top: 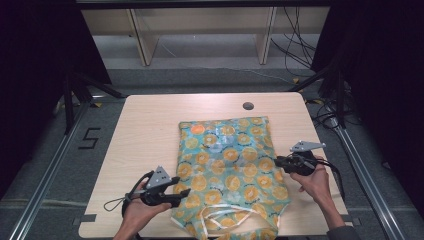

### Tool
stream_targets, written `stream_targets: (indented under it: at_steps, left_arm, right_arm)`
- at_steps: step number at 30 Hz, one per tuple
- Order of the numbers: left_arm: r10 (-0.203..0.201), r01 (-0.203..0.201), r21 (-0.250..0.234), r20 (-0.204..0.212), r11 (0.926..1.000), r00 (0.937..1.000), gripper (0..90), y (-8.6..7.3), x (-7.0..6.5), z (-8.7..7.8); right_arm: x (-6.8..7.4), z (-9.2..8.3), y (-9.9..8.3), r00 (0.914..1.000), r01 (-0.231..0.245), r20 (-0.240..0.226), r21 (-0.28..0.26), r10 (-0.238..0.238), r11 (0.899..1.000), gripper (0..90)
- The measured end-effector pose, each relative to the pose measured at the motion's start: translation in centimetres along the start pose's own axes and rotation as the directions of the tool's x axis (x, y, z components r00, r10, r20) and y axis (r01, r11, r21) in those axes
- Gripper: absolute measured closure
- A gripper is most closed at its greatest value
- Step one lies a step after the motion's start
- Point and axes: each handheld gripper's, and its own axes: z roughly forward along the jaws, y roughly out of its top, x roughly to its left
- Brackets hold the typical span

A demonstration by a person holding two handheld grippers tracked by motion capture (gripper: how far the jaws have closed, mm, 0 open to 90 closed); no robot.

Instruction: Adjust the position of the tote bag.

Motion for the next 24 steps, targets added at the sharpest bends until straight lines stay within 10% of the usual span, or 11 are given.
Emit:
stream_targets:
  at_steps: [8,12,18,24]
  left_arm:
    - [0.029,-0.044,0.117,0.125,0.9921,0.9918,33.8,-0.1,-3.1,2.1]
    - [0.051,-0.072,0.121,0.168,0.9900,0.9845,51.8,-0.2,-3.6,3.3]
    - [0.148,-0.168,0.145,0.139,0.9751,0.9792,88.6,-0.2,-3.1,4.5]
    - [0.151,-0.161,0.099,0.101,0.9819,0.9833,89.7,1.1,-2.0,4.1]
  right_arm:
    - [0.9,-0.7,0.3,0.9999,0.008,0.015,0.010,-0.008,1.000,66.7]
    - [0.9,-0.6,0.3,0.9998,0.019,0.010,0.004,-0.019,1.000,66.2]
    - [0.8,-0.6,0.3,0.9994,0.033,0.006,-0.002,-0.033,0.999,66.0]
    - [1.0,-0.7,0.3,0.9999,0.010,0.000,0.002,-0.010,1.000,66.1]
